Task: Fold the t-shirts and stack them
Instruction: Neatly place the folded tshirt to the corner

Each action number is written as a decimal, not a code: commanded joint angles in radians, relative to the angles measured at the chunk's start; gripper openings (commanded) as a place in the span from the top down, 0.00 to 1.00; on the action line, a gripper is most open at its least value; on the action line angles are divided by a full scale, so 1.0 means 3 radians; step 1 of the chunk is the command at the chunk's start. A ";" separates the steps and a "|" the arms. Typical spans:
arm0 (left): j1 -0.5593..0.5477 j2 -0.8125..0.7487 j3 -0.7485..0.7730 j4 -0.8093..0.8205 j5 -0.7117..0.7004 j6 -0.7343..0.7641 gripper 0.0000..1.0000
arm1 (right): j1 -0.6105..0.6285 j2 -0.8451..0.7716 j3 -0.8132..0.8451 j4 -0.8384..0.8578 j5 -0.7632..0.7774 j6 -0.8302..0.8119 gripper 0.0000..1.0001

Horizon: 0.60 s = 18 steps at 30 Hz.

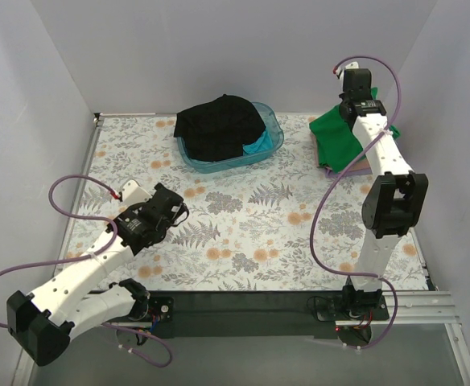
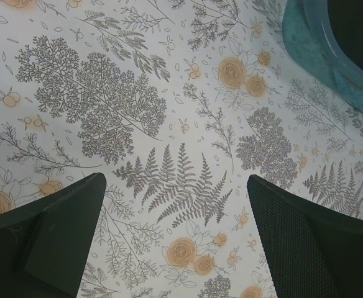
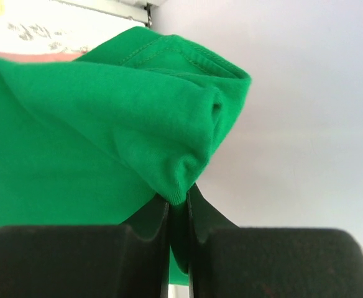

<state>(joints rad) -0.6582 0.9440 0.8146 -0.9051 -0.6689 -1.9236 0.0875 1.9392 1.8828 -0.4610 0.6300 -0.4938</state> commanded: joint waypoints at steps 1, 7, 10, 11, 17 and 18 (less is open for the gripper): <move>0.0016 0.0029 0.0107 0.0025 -0.0163 -0.0031 0.02 | 0.0015 -0.0113 -0.0037 0.0411 0.0170 0.0249 0.99; 0.0016 0.0054 0.0112 0.0036 -0.0112 -0.0010 0.02 | 0.0020 -0.0088 -0.0401 0.0774 0.0303 0.0266 0.99; 0.0016 0.0064 0.0107 0.0077 -0.0107 0.0010 0.02 | -0.0015 0.0157 -0.0299 0.0805 0.0533 0.0326 0.99; 0.0016 0.0070 0.0107 0.0077 -0.0107 0.0015 0.02 | -0.0036 0.0304 -0.0243 0.0806 0.0579 0.0362 0.99; 0.0021 0.0156 0.0138 0.0031 -0.0148 -0.0015 0.02 | -0.0194 0.0745 0.0187 0.0811 0.0682 0.0567 0.96; 0.0021 0.0172 0.0158 0.0031 -0.0148 -0.0015 0.02 | -0.0215 0.0791 0.0223 0.0811 0.0692 0.0572 0.91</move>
<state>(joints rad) -0.6571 0.9878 0.8223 -0.8940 -0.6697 -1.9194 0.0551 2.1532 1.8709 -0.2848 0.7815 -0.3668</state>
